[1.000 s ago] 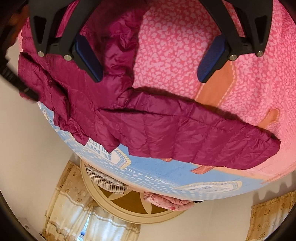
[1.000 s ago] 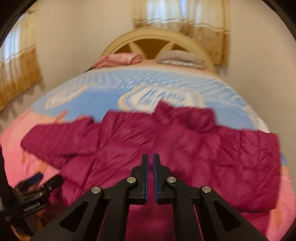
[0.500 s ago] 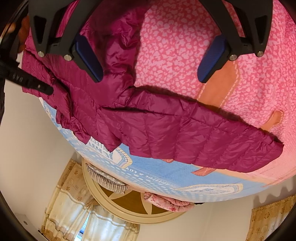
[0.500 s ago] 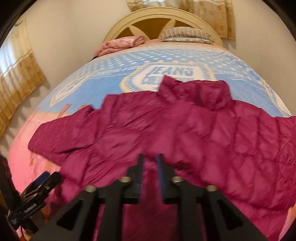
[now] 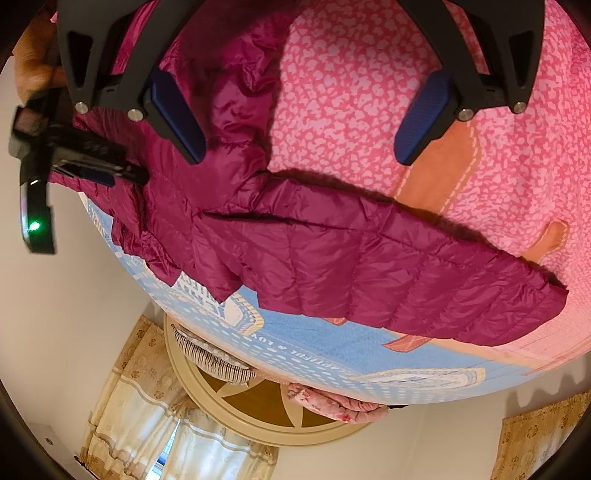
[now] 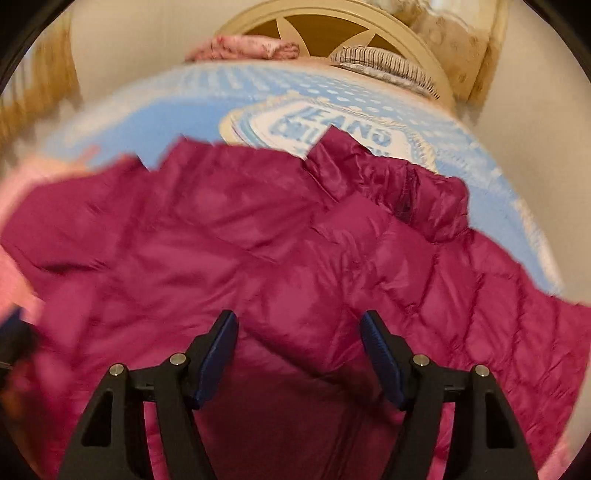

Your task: Fold large clothes

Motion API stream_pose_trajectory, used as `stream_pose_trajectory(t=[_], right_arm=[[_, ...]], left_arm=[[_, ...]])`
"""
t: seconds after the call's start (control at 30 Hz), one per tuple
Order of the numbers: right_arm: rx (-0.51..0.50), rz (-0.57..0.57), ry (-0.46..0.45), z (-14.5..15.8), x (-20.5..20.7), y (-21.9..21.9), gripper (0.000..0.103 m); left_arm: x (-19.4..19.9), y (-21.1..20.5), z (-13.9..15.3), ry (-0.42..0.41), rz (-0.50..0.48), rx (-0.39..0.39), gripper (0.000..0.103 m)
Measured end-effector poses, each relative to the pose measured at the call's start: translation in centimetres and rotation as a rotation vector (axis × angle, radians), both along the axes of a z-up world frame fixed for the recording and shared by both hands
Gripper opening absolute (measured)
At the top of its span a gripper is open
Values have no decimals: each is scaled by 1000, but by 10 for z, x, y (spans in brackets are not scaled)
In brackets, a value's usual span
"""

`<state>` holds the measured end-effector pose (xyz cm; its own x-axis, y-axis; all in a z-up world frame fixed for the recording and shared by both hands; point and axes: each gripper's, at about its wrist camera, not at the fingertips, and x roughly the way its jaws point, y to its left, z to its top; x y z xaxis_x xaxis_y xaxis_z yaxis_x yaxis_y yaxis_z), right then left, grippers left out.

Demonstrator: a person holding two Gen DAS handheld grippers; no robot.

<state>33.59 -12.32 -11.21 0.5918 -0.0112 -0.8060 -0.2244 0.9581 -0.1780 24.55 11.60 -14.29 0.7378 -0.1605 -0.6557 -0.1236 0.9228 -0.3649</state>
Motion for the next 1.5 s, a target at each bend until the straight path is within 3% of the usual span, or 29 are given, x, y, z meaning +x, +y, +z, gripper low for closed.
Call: stream_pose_trajectory(t=[0.03, 0.07, 0.17, 0.33, 0.5, 0.53, 0.6, 0.7, 0.77, 0.83, 0.97, 1.03, 1.07, 1.1, 1.17, 1.37, 1.5], right_arm=[[0, -14, -11, 0, 0, -2, 42], [25, -51, -11, 1, 0, -9, 18], [148, -91, -49, 17, -7, -23, 9], [244, 33, -106, 50, -35, 5, 8], [259, 96, -14, 20, -32, 46, 14], [265, 90, 10, 13, -30, 49, 19], [331, 95, 72, -6, -26, 52, 59], [450, 109, 105, -4, -25, 44, 72], [576, 122, 147, 8, -25, 30, 72], [646, 116, 86, 32, -33, 6, 72], [583, -29, -174, 85, -59, -70, 72], [502, -150, -265, 98, -64, -116, 72], [450, -214, -278, 99, -65, -137, 67], [419, -256, -276, 97, -64, -151, 47], [381, -377, -232, 81, -57, -188, 28], [396, -527, -161, 26, -47, -237, 25], [409, -511, -96, 2, -48, -242, 25]], left_arm=[[0, 0, 0, 0, 0, 0, 103], [0, 0, 0, 0, -1, -1, 103], [0, 1, 0, -3, 0, -6, 103], [0, 1, -1, -7, 2, -19, 103], [-1, 1, -1, -8, 2, -20, 103], [-1, 1, -1, -7, 2, -18, 103], [-1, 2, -1, -2, 2, -16, 103], [-2, 3, -1, -4, 2, -23, 103], [-2, 2, 0, -2, 4, -19, 103], [-1, 1, 0, 1, 5, -12, 103], [-2, -2, 4, 8, 0, 12, 103], [-2, -6, 11, 1, -4, 41, 103], [0, -14, 19, -11, -11, 74, 103], [3, -22, 27, -18, -16, 103, 103], [14, -38, 43, -37, -54, 127, 103], [63, -94, 66, -46, -40, 260, 103], [93, -112, 38, 80, 9, 358, 103]])
